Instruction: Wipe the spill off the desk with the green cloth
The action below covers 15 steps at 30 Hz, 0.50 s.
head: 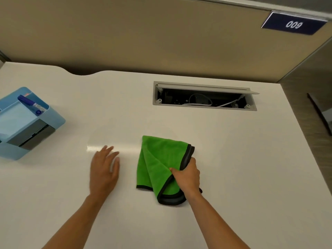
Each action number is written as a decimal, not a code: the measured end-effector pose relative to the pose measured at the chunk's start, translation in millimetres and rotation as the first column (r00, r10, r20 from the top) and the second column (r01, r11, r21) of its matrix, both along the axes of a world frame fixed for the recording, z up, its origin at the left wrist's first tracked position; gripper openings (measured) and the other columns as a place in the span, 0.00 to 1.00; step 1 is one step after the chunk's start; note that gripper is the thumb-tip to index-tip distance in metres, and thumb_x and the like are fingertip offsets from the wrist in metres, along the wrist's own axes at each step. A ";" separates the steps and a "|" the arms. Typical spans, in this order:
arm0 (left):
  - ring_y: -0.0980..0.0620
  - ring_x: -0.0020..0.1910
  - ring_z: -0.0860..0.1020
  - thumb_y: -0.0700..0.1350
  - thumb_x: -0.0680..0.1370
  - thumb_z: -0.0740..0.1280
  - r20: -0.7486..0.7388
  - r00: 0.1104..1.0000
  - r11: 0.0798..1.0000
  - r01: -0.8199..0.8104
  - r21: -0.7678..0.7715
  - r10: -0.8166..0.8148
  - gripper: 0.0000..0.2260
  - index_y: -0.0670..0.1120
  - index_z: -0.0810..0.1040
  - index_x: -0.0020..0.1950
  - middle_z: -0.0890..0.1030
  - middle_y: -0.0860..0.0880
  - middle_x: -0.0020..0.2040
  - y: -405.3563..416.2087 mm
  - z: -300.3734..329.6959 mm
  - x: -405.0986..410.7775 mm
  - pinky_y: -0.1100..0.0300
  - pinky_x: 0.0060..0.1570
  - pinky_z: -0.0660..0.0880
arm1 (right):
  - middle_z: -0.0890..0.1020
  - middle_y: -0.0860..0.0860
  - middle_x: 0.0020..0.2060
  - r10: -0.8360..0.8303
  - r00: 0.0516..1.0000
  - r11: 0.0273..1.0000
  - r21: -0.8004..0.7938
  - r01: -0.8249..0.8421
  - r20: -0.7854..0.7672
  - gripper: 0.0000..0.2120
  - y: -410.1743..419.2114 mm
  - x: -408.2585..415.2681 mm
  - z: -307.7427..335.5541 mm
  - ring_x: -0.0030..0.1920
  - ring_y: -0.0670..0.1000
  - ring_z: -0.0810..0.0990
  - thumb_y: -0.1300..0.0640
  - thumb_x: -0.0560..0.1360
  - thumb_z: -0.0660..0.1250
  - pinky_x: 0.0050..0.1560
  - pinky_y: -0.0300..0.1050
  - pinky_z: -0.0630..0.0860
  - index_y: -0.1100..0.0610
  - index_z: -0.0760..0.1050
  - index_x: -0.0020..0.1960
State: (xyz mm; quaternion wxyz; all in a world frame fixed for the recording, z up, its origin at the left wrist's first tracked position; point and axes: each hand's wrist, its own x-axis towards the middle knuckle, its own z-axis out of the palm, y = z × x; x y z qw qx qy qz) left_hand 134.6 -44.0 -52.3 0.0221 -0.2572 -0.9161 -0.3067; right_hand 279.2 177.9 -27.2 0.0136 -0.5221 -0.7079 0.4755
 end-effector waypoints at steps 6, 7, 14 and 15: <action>0.38 0.66 0.71 0.48 0.80 0.55 0.028 0.996 0.993 -0.083 -0.088 0.086 0.18 0.39 0.78 0.59 0.77 0.37 0.63 -41.3 -10.7 -17.7 0.45 0.71 0.61 | 0.80 0.38 0.45 -0.040 0.968 0.999 -0.016 0.037 -0.249 0.21 19.4 13.5 8.2 0.42 0.36 0.80 0.55 0.68 0.75 0.35 0.29 0.72 0.43 0.69 0.55; 0.38 0.66 0.71 0.47 0.79 0.55 0.033 0.997 0.992 -0.071 -0.106 0.075 0.18 0.38 0.78 0.60 0.77 0.37 0.64 -41.4 -10.9 -18.6 0.44 0.70 0.61 | 0.81 0.38 0.46 -0.039 0.957 0.999 -0.026 0.033 -0.288 0.22 29.9 17.4 12.0 0.44 0.35 0.80 0.55 0.68 0.75 0.39 0.30 0.74 0.42 0.70 0.56; 0.36 0.67 0.73 0.52 0.78 0.55 0.067 0.998 0.978 -0.002 -0.207 0.016 0.23 0.37 0.78 0.61 0.77 0.37 0.64 -35.1 -10.8 -19.9 0.42 0.70 0.61 | 0.82 0.49 0.51 -0.031 0.909 0.997 0.054 0.058 -0.415 0.27 123.0 35.2 47.1 0.49 0.49 0.83 0.64 0.66 0.77 0.47 0.46 0.82 0.49 0.71 0.60; 0.36 0.67 0.73 0.52 0.78 0.55 0.068 0.998 0.977 -0.001 -0.211 0.016 0.23 0.37 0.78 0.61 0.77 0.37 0.65 -34.9 -11.0 -20.2 0.42 0.70 0.61 | 0.82 0.50 0.52 -0.033 0.903 0.996 0.062 0.066 -0.428 0.28 135.9 36.0 52.7 0.49 0.49 0.83 0.64 0.66 0.77 0.47 0.46 0.82 0.50 0.70 0.61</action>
